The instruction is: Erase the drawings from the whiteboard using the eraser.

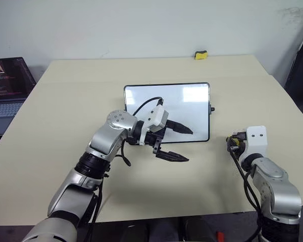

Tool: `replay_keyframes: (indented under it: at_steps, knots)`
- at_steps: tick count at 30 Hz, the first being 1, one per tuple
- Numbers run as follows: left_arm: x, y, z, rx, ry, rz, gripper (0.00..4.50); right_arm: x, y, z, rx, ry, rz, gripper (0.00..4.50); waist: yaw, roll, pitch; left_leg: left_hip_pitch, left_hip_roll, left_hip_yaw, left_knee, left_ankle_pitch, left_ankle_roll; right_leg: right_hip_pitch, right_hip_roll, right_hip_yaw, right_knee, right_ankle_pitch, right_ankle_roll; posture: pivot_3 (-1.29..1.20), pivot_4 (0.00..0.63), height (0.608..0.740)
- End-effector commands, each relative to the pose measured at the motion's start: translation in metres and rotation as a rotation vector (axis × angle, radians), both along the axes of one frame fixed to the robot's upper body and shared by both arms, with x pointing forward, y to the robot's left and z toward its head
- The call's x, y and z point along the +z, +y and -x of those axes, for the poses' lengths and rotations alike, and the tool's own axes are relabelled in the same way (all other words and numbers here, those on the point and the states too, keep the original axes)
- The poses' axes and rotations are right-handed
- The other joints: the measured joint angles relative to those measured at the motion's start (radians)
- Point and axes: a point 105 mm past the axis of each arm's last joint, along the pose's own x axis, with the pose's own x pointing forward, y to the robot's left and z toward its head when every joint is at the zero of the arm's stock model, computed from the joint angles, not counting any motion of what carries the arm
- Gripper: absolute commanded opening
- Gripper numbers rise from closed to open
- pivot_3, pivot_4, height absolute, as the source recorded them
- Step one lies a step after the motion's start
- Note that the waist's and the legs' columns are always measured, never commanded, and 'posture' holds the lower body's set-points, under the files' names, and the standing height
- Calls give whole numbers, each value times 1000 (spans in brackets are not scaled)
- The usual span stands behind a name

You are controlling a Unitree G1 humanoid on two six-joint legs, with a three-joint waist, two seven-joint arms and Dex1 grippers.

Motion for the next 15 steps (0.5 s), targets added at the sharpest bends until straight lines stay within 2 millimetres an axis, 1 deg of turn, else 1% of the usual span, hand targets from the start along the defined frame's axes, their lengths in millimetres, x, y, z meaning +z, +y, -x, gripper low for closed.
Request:
replay_keyframes:
  at_steps: [1,7,9,10,12,13,15]
  knots:
    - [4,-1,0,6,-35,8,4500,9,-8,-5,-18,-46,-9,982,0,0,0,0,0,0,0,0,0,0,0,0,0,0,0,0,150,740]
    - [2,1,-8,82,-40,12,4500,6,-10,-13,-8,-33,-18,982,-2,0,0,0,0,0,0,0,0,0,0,0,0,0,0,0,150,740]
    - [1,3,-12,105,-40,14,4500,7,-11,-16,-8,-39,-20,1713,-2,0,0,0,0,0,0,0,0,0,0,0,0,0,0,0,150,740]
    - [1,4,-12,108,-34,15,4500,7,-12,-17,-6,-40,-18,1911,-2,0,0,0,0,0,0,0,0,0,0,0,0,0,0,0,150,740]
    - [0,7,-10,110,-18,16,4500,8,-13,-19,-7,-45,-10,2592,-4,0,0,0,0,0,0,0,0,0,0,0,0,0,0,0,150,740]
    - [-1,8,-11,117,-15,16,4500,8,-13,-20,-4,-44,-9,3008,-4,0,0,0,0,0,0,0,0,0,0,0,0,0,0,0,150,740]
    - [-3,12,-13,145,-13,13,4500,9,-14,-21,1,-46,-8,3648,-4,0,0,0,0,0,0,0,0,0,0,0,0,0,0,0,150,740]
